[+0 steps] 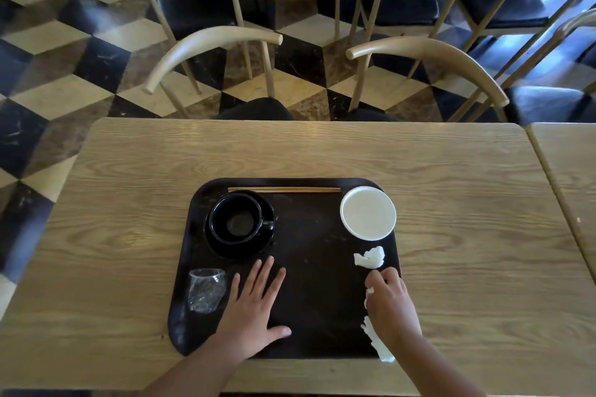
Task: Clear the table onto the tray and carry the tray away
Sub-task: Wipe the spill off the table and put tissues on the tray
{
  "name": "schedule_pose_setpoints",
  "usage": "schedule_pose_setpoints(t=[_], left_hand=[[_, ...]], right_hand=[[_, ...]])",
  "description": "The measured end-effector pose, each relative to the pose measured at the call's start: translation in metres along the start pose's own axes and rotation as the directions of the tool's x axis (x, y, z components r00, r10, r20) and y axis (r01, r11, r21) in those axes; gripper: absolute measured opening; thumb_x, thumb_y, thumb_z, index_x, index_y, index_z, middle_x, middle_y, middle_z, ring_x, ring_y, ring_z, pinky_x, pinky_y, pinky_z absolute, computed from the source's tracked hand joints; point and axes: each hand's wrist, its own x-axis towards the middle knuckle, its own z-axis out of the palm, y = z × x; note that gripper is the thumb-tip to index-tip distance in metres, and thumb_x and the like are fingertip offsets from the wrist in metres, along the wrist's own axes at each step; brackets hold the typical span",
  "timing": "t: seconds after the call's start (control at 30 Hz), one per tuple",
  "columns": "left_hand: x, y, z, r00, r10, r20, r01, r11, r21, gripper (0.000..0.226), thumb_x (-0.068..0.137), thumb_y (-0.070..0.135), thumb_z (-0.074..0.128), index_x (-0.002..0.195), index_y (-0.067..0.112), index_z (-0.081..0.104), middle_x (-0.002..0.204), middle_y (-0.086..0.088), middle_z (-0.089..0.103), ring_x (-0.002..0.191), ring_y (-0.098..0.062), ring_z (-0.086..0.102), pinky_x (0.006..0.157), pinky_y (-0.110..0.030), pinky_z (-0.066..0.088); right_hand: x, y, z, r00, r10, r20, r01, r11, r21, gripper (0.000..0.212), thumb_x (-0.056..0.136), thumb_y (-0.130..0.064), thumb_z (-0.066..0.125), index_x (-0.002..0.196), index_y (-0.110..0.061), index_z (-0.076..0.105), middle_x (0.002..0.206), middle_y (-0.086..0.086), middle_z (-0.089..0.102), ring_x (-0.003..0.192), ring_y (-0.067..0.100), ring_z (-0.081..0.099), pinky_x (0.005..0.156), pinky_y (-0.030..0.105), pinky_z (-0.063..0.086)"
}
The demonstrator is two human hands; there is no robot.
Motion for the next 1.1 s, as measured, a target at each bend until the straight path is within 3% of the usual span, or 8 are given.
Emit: schedule_pose_setpoints(t=[0.13,0.27,0.4,0.57,0.77,0.87,1.0,1.1], left_hand=[[-0.002,0.011,-0.010,0.998,-0.037,0.041,0.038,0.999,-0.018,0.109,0.078,0.068,0.052,0.149,0.033,-0.023,0.152,0.004,-0.043,0.142,-0.019,-0.036,0.117,-0.053,-0.009],[-0.005,0.023,-0.023,0.995,-0.082,0.059,0.089,0.987,-0.134,0.092,0.087,0.048,0.057,0.154,0.030,-0.002,0.159,0.006,-0.029,0.147,-0.018,-0.024,0.120,-0.052,0.004],[-0.015,0.021,-0.049,0.986,-0.167,0.025,0.156,0.843,-0.514,0.067,0.091,0.046,0.054,0.151,0.029,0.030,0.160,0.012,0.022,0.147,-0.008,0.018,0.116,-0.032,0.024],[-0.043,0.004,-0.077,0.935,-0.340,-0.102,0.177,0.695,-0.697,0.043,0.089,0.038,0.061,0.131,0.030,0.056,0.119,0.014,0.067,0.112,0.001,0.058,0.098,-0.024,0.046],[-0.078,-0.058,-0.088,0.737,-0.635,-0.233,0.127,0.468,-0.875,0.014,0.090,0.027,0.061,0.100,0.037,0.066,0.087,0.008,0.076,0.083,-0.011,0.072,0.079,-0.043,0.057],[-0.082,-0.094,-0.080,0.657,-0.724,-0.210,0.175,0.417,-0.892,0.017,0.088,0.030,0.058,0.104,0.033,0.063,0.093,0.005,0.074,0.089,-0.018,0.071,0.082,-0.047,0.056],[-0.070,-0.128,-0.059,0.669,-0.726,-0.158,0.268,0.434,-0.860,0.036,0.094,0.023,0.057,0.129,0.026,0.052,0.105,0.002,0.069,0.089,-0.024,0.070,0.077,-0.049,0.056],[-0.052,-0.142,-0.047,0.708,-0.693,-0.134,0.308,0.474,-0.825,0.039,0.096,0.022,0.055,0.134,0.018,0.049,0.105,-0.004,0.069,0.080,-0.017,0.069,0.065,-0.041,0.058]], right_hand=[[-0.005,-0.002,-0.009,0.995,-0.066,0.072,0.068,0.997,-0.027,0.026,0.093,-0.016,0.053,0.118,-0.022,0.058,0.111,-0.005,0.048,0.098,0.013,0.043,0.081,0.023,0.047],[-0.013,0.000,-0.031,0.993,-0.107,0.051,0.105,0.993,0.043,0.033,0.092,-0.016,0.055,0.124,-0.023,0.055,0.112,-0.004,0.050,0.104,0.018,0.053,0.081,0.021,0.040],[-0.014,0.009,-0.048,0.996,-0.088,-0.006,0.088,0.983,0.161,0.024,0.089,-0.020,0.059,0.112,-0.025,0.058,0.101,-0.007,0.055,0.084,0.017,0.059,0.065,0.029,0.045],[-0.014,0.017,-0.061,0.986,-0.046,-0.157,0.092,0.950,0.297,0.025,0.086,-0.012,0.067,0.108,-0.021,0.062,0.099,-0.002,0.058,0.070,0.014,0.063,0.062,0.035,0.051],[-0.008,0.025,-0.059,0.954,0.143,-0.264,-0.021,0.909,0.416,0.030,0.086,-0.013,0.067,0.114,-0.019,0.058,0.109,0.004,0.056,0.074,0.001,0.060,0.065,0.035,0.047],[-0.004,0.026,-0.052,0.934,0.290,-0.207,-0.175,0.880,0.441,0.042,0.084,-0.017,0.067,0.122,-0.021,0.050,0.115,0.012,0.054,0.074,0.011,0.048,0.069,0.037,0.043],[0.007,0.032,-0.032,0.933,0.328,-0.151,-0.278,0.919,0.278,0.037,0.087,-0.019,0.057,0.123,-0.012,0.055,0.126,0.009,0.050,0.104,0.019,0.036,0.074,0.041,0.045],[0.013,0.022,-0.027,0.901,0.391,-0.187,-0.309,0.882,0.355,0.019,0.090,-0.018,0.056,0.108,-0.013,0.059,0.095,0.003,0.062,0.090,0.023,0.051,0.075,0.041,0.046]])
